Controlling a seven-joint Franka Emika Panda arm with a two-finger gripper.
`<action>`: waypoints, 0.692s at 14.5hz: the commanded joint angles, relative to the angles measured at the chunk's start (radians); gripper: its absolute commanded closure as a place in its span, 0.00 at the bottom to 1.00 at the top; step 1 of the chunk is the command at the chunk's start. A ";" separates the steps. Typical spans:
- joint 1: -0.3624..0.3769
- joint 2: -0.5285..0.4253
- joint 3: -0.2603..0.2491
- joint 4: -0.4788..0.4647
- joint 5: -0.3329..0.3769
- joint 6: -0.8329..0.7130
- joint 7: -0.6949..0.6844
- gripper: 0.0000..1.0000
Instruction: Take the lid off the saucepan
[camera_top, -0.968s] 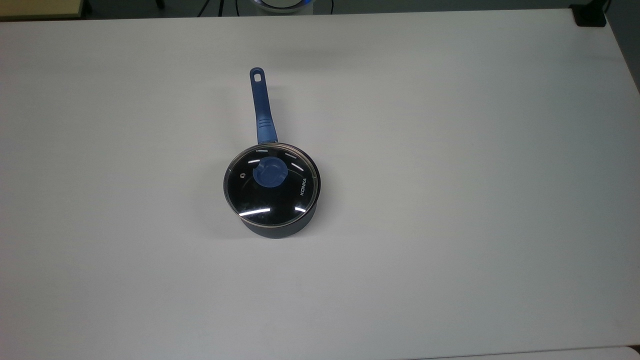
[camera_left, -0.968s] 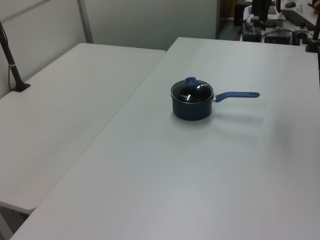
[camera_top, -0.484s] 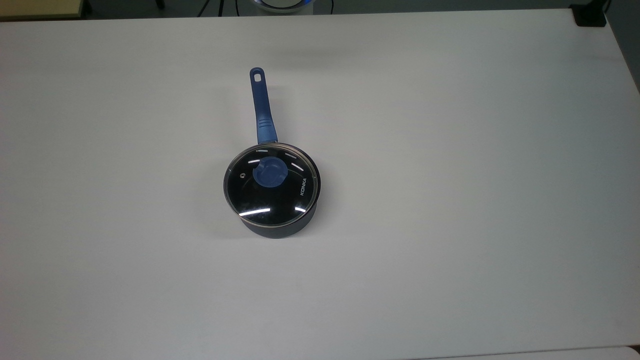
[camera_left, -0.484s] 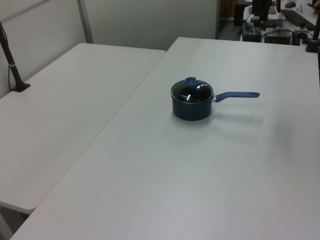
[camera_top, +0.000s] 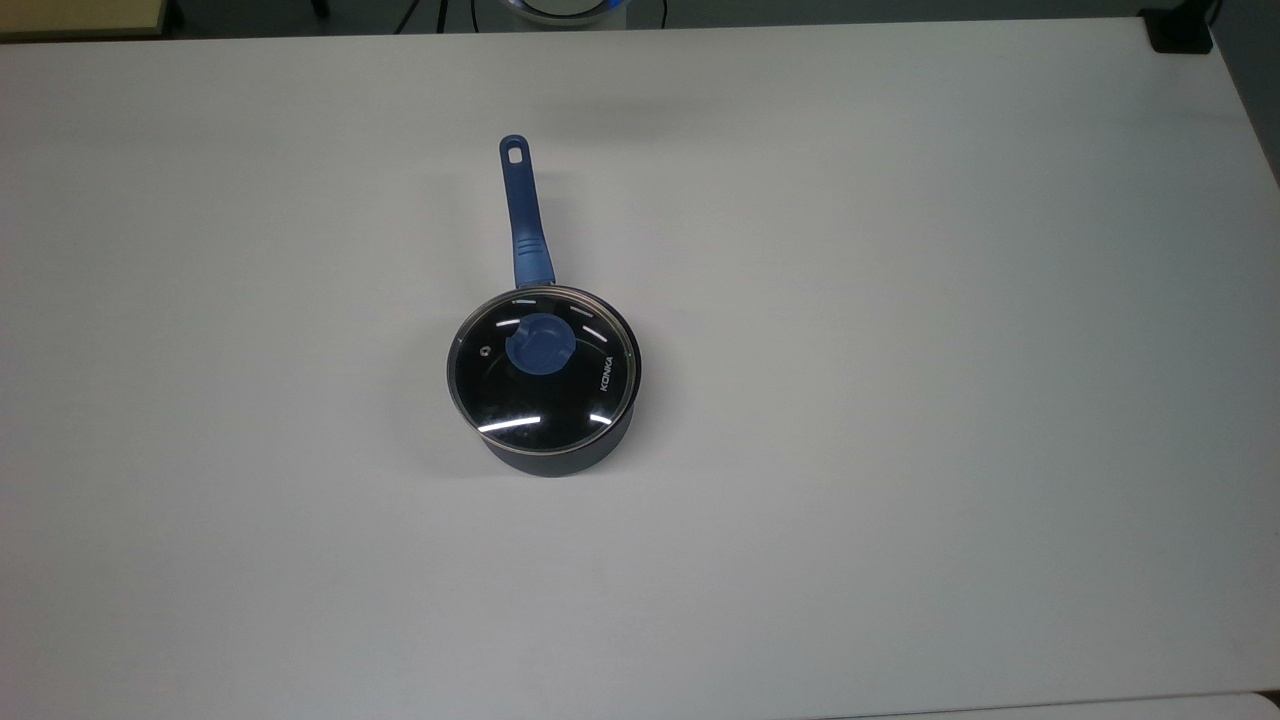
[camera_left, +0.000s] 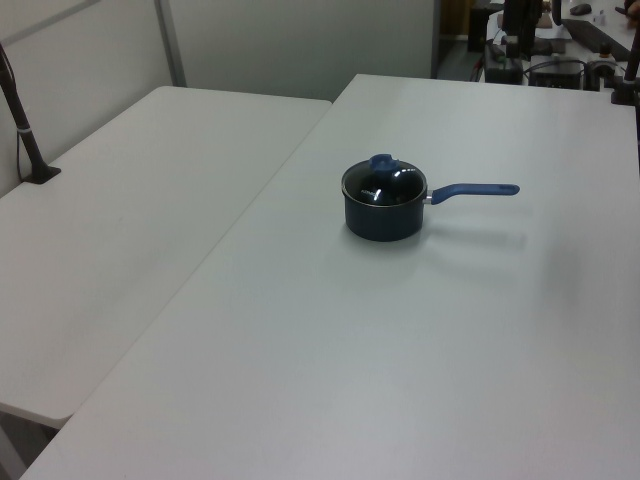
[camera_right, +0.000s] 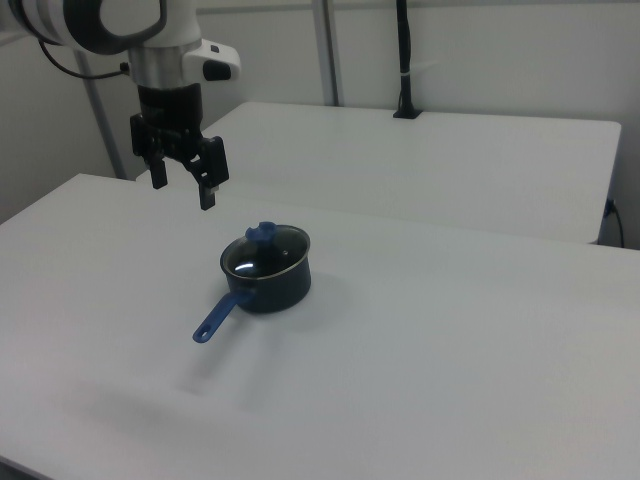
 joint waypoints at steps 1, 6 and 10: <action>0.016 0.023 0.001 -0.020 0.016 0.006 -0.015 0.00; 0.006 0.079 0.003 -0.012 0.016 0.188 0.003 0.00; 0.003 0.109 0.012 -0.009 0.019 0.306 0.128 0.00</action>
